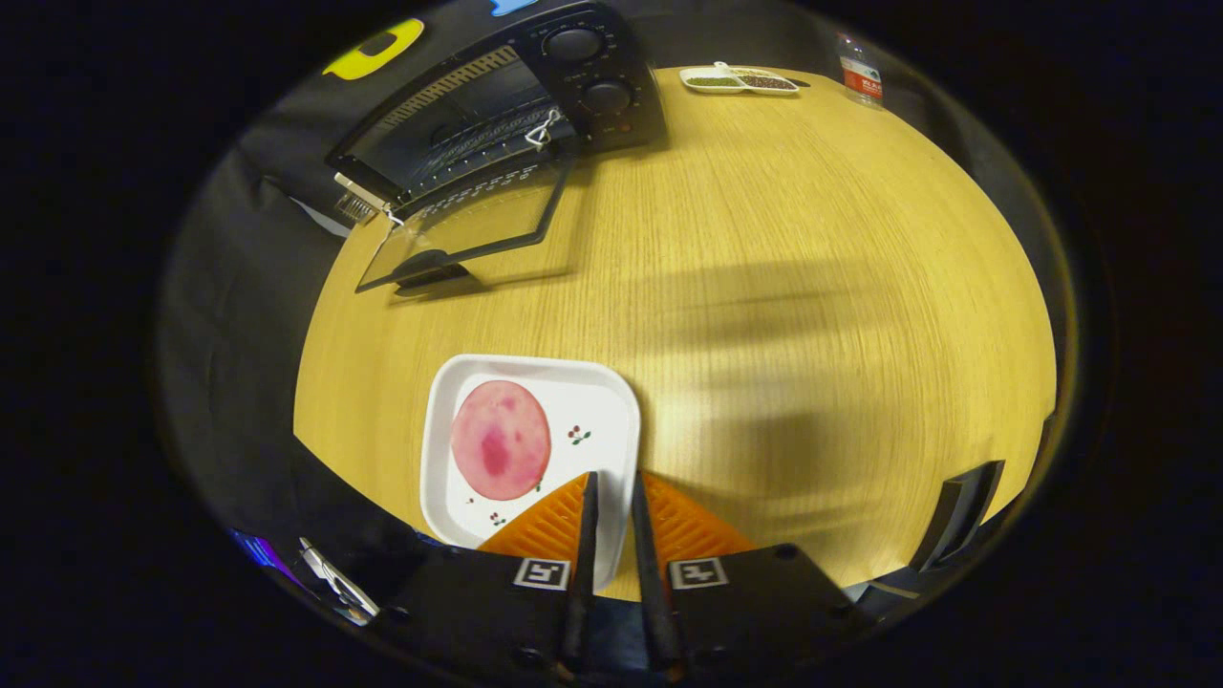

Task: Open the toaster oven, put the food inside, and close the toaster oven door.

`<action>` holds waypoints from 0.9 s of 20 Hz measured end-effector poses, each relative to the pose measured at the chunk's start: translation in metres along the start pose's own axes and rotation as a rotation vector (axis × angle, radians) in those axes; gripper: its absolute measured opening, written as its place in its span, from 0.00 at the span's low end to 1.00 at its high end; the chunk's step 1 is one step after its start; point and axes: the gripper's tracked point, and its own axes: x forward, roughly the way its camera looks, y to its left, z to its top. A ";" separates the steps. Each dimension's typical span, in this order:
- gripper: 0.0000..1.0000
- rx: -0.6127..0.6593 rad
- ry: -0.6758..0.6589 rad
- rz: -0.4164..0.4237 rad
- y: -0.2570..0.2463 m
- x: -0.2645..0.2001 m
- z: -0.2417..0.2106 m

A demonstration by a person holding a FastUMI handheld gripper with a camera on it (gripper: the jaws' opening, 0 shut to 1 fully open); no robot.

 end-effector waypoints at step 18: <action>0.01 0.363 -0.244 0.308 0.108 -0.029 0.022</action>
